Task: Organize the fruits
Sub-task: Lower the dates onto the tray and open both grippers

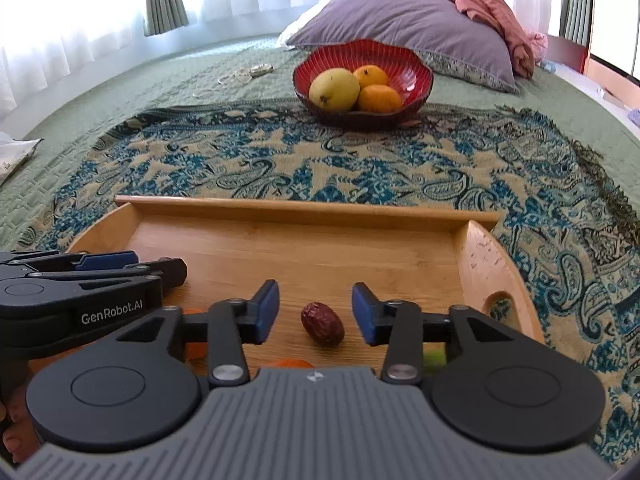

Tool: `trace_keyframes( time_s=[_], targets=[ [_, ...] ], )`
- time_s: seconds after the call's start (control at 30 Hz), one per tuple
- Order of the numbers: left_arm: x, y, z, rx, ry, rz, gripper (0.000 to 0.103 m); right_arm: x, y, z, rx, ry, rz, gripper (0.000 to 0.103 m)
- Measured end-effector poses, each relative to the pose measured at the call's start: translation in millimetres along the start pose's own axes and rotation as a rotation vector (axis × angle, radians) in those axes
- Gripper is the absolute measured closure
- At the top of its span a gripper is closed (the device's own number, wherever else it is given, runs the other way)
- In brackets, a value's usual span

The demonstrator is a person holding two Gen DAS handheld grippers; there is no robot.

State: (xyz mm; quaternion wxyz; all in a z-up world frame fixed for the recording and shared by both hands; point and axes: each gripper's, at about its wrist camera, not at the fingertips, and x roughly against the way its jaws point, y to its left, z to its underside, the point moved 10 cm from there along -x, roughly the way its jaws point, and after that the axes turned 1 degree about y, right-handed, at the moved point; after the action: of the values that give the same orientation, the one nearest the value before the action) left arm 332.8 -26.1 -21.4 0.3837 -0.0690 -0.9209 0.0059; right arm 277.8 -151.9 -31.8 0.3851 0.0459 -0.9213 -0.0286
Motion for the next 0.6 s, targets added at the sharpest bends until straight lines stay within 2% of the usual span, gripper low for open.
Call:
trace_keyframes(
  time_s=[0.17, 0.3, 0.37, 0.47, 0.6],
  targets=[
    [24, -1, -5, -0.015, -0.049, -0.002, 0.038, 17, 1, -4, 0.011, -0.043, 0.003, 0.033],
    [45, 1, -5, -0.003, -0.080, -0.007, 0.031, 33, 1, -8, 0.018, -0.092, 0.011, 0.026],
    [55, 5, -5, 0.005, -0.098, -0.010, 0.022, 43, 0, -9, 0.022, -0.121, 0.014, 0.022],
    [69, 9, -1, 0.014, -0.126, -0.016, 0.019, 57, -1, -10, 0.030, -0.158, 0.023, 0.015],
    [86, 15, 8, 0.014, -0.147, -0.030, 0.014, 74, -2, -3, 0.060, -0.196, 0.041, 0.014]
  ],
)
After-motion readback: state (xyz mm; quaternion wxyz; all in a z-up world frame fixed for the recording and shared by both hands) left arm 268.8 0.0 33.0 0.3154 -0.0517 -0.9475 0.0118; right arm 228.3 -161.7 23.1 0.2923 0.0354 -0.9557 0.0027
